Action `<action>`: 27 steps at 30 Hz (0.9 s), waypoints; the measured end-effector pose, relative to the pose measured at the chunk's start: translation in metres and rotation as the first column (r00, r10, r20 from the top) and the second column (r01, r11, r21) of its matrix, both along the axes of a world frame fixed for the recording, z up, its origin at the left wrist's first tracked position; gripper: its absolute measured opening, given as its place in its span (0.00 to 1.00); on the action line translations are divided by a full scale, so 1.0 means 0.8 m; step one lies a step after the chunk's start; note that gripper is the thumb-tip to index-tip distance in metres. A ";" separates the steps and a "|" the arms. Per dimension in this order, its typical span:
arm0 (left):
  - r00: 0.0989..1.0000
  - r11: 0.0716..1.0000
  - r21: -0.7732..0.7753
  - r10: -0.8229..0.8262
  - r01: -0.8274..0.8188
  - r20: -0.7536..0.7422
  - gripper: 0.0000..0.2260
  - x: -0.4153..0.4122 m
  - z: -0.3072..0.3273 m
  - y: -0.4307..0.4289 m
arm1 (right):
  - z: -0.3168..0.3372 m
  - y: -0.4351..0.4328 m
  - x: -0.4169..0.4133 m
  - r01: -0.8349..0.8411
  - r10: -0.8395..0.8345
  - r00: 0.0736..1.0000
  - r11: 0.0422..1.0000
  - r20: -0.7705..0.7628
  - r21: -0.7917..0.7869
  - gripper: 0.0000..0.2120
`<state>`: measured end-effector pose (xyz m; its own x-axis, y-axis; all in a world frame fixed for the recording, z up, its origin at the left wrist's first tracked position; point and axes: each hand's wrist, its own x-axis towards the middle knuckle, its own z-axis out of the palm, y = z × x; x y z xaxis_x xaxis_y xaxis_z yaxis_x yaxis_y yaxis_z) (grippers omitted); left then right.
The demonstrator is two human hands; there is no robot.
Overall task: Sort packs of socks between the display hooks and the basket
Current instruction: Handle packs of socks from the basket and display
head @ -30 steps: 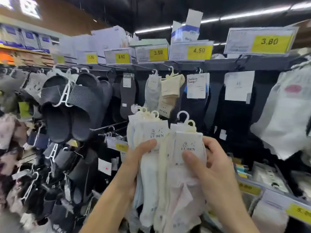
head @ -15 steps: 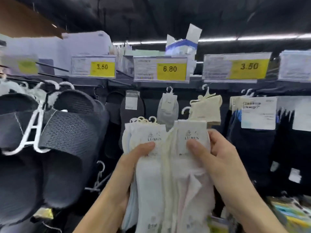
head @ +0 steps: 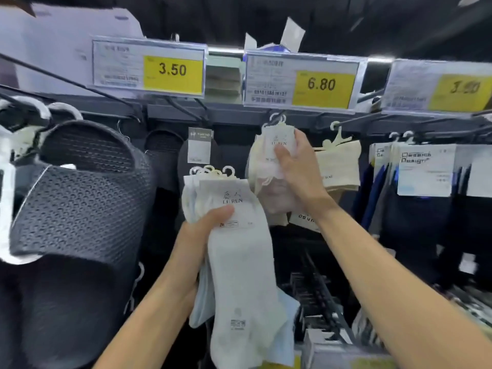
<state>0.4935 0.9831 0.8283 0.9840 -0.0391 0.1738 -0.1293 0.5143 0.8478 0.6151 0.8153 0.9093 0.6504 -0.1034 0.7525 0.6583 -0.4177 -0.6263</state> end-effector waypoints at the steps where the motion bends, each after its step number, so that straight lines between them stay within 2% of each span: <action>1: 1.000 1.000 0.001 -0.027 0.027 0.008 0.20 0.000 -0.001 0.000 | -0.001 0.003 0.005 0.007 -0.007 1.000 1.000 0.003 -0.018 0.19; 6: 0.996 0.997 0.014 -0.082 0.082 0.022 0.22 0.005 -0.002 -0.001 | -0.009 0.009 0.022 0.001 -0.008 0.997 0.995 -0.075 -0.095 0.27; 10: 0.995 0.996 0.019 -0.091 0.090 0.045 0.20 0.011 -0.004 0.000 | -0.007 0.004 0.017 -0.012 -0.012 0.985 0.991 -0.172 -0.133 0.31; 13: 0.993 0.995 0.010 -0.098 0.097 0.072 0.19 0.016 -0.005 0.002 | -0.004 0.003 -0.003 -0.004 -0.067 0.967 0.961 -0.247 -0.276 0.29; 14: 0.991 0.995 0.000 -0.098 0.098 0.086 0.19 0.018 -0.005 0.003 | -0.005 0.003 -0.015 0.041 -0.126 0.965 0.938 -0.228 -0.344 0.30; 16: 0.988 0.993 -0.032 -0.112 0.116 0.102 0.21 0.021 -0.006 0.005 | -0.012 0.004 -0.050 0.137 -0.190 0.977 0.903 -0.094 -0.407 0.31; 18: 0.987 0.990 -0.058 -0.121 0.128 0.107 0.23 0.023 -0.008 0.008 | -0.024 0.002 -0.092 0.063 -0.067 0.998 0.931 0.000 -0.360 0.26; 20: 0.981 0.987 -0.070 -0.131 0.142 0.142 0.23 0.023 -0.008 0.010 | -0.037 0.001 -0.130 -0.130 0.117 0.991 0.948 -0.060 -0.290 0.26; 22: 0.967 0.982 -0.062 -0.164 0.179 0.195 0.22 0.020 -0.006 0.008 | -0.048 0.000 -0.152 -0.194 0.161 0.978 0.935 -0.131 -0.298 0.26; 24: 0.951 0.973 -0.053 -0.208 0.225 0.229 0.25 0.018 -0.007 0.005 | -0.055 -0.001 -0.157 -0.246 0.204 0.963 0.931 -0.176 -0.269 0.25; 26: 0.939 0.964 -0.074 -0.229 0.255 0.256 0.27 0.018 -0.010 0.004 | -0.058 -0.003 -0.156 -0.269 0.233 0.955 0.943 -0.185 -0.198 0.20; 27: 0.934 0.961 -0.081 -0.235 0.265 0.271 0.24 0.017 -0.010 0.004 | -0.057 -0.004 -0.154 -0.261 0.233 0.958 0.951 -0.170 -0.168 0.16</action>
